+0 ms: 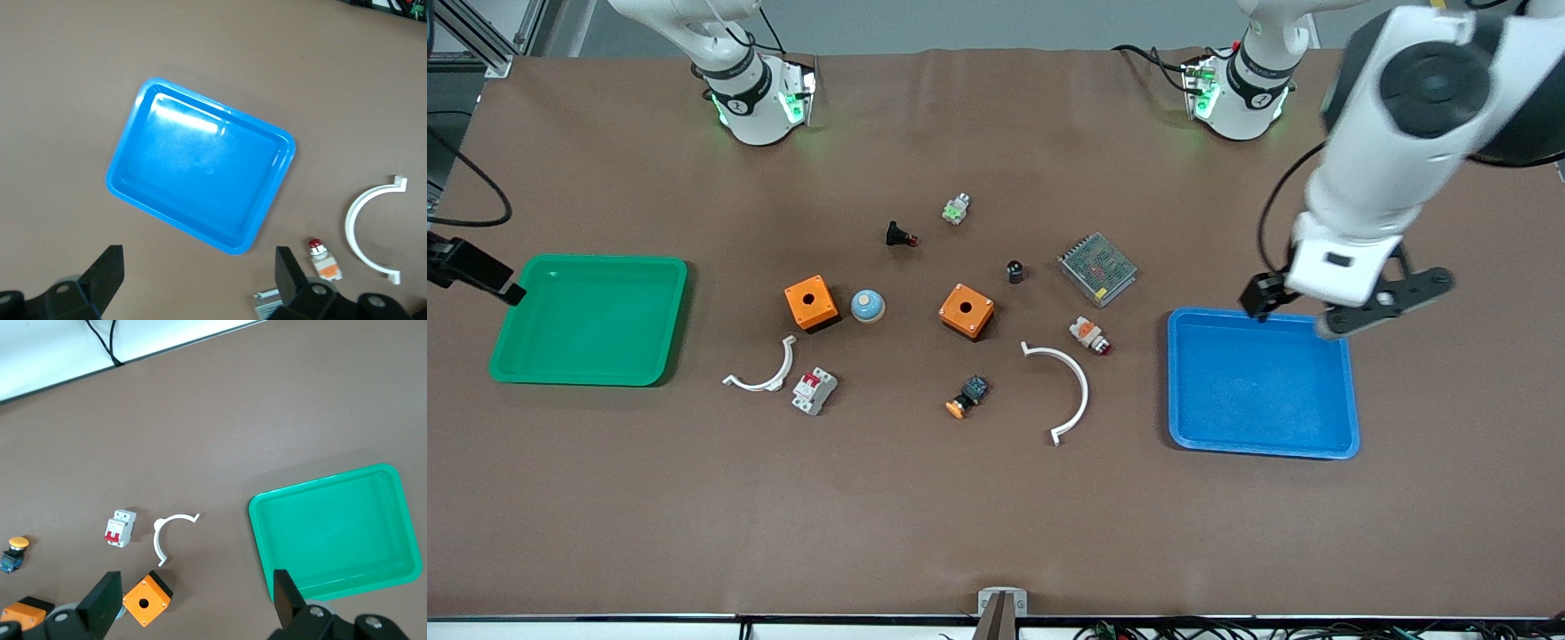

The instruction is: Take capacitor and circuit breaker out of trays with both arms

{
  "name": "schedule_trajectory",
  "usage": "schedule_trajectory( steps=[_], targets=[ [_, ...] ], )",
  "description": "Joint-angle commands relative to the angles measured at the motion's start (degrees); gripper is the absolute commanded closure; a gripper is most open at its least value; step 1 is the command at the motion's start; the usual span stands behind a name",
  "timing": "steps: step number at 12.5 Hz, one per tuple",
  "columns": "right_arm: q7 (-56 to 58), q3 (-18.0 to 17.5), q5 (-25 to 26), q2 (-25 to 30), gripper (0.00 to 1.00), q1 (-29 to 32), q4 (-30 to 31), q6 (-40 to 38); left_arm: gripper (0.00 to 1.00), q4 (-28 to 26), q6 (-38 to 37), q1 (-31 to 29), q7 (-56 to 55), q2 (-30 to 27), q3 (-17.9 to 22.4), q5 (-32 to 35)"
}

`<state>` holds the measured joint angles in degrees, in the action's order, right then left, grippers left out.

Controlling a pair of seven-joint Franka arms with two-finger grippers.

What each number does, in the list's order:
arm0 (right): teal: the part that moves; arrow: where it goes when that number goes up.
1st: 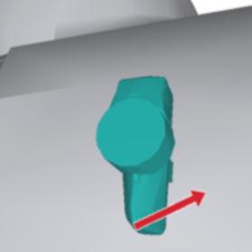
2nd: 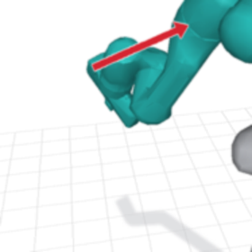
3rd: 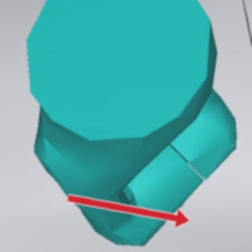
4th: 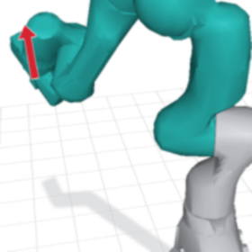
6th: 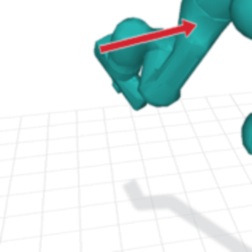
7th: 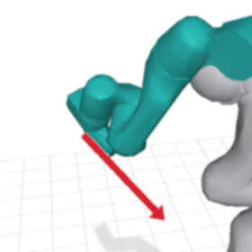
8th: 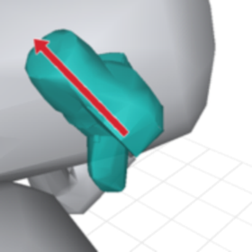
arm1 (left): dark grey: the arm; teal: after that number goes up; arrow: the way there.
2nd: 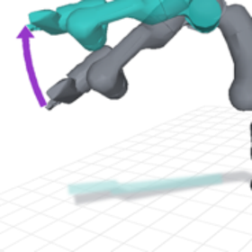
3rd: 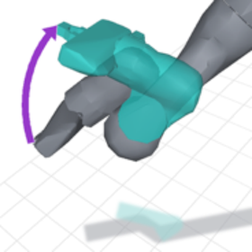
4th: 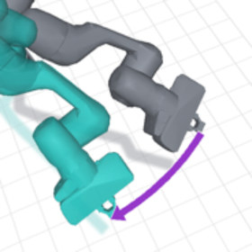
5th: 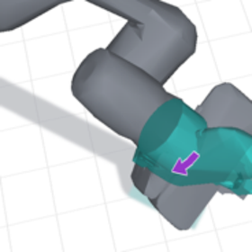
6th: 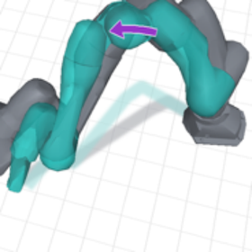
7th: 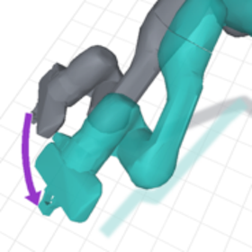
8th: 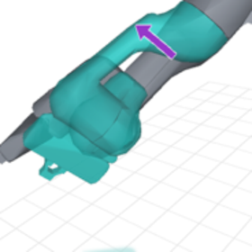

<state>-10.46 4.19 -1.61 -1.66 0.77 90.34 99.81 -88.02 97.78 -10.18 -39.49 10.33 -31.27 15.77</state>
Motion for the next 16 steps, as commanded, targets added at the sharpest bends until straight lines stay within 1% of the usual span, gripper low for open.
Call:
schedule_trajectory(
  steps=[1, 2, 3, 4, 5, 6, 9, 11, 13, 16],
  targets=[
    [-0.7, -3.0, 1.2, 2.4, 0.0, 2.7, 2.8, 1.1, 0.0, -1.0, -1.0, -0.3, 9.0, -3.9, 3.0, -3.2],
    [-0.7, -3.0, 1.2, 2.4, 0.0, 2.5, 2.8, 1.1, 0.0, -1.0, -2.8, 3.2, 13.5, -5.0, 8.9, -5.7],
    [-0.7, -2.9, 1.2, 2.5, 0.0, 2.5, 2.8, 1.1, 0.0, -1.1, -3.6, 6.8, 19.4, -6.0, 15.9, -8.5],
    [-0.7, -2.9, 1.2, 2.5, 0.0, 2.5, 2.8, 1.1, 0.0, -1.7, -4.6, 8.1, 25.2, -7.3, 20.3, -11.6],
    [-0.7, -2.9, 1.2, 2.5, 0.0, 2.5, 2.8, 1.1, 0.0, -1.9, -5.8, 9.1, 28.5, -7.9, 23.0, -12.9],
    [-0.7, -2.9, 1.2, 2.5, 0.0, 2.5, 2.8, 1.0, 0.0, -2.2, -7.1, 10.3, 29.5, -8.7, 24.9, -13.0],
    [0.3, -2.9, 1.2, 2.5, 0.0, 2.5, 1.8, -3.6, 0.0, -1.9, -9.8, 10.6, 29.7, -10.1, 24.9, -13.0],
    [2.0, -2.8, 1.2, 2.9, 0.0, 2.5, 1.8, -3.8, 0.0, -1.9, -9.7, 10.5, 29.7, -11.7, 24.5, -13.0],
    [2.0, -2.8, 1.2, 2.9, 0.0, 2.5, 1.7, -3.7, 0.0, -1.5, -9.6, 10.6, 29.6, -11.6, 24.5, -14.4],
    [2.0, -2.8, 1.2, 3.0, 0.0, 2.5, 1.7, -3.7, 0.0, -0.7, -9.7, 10.7, 29.7, -10.9, 24.5, -14.5]
  ],
)
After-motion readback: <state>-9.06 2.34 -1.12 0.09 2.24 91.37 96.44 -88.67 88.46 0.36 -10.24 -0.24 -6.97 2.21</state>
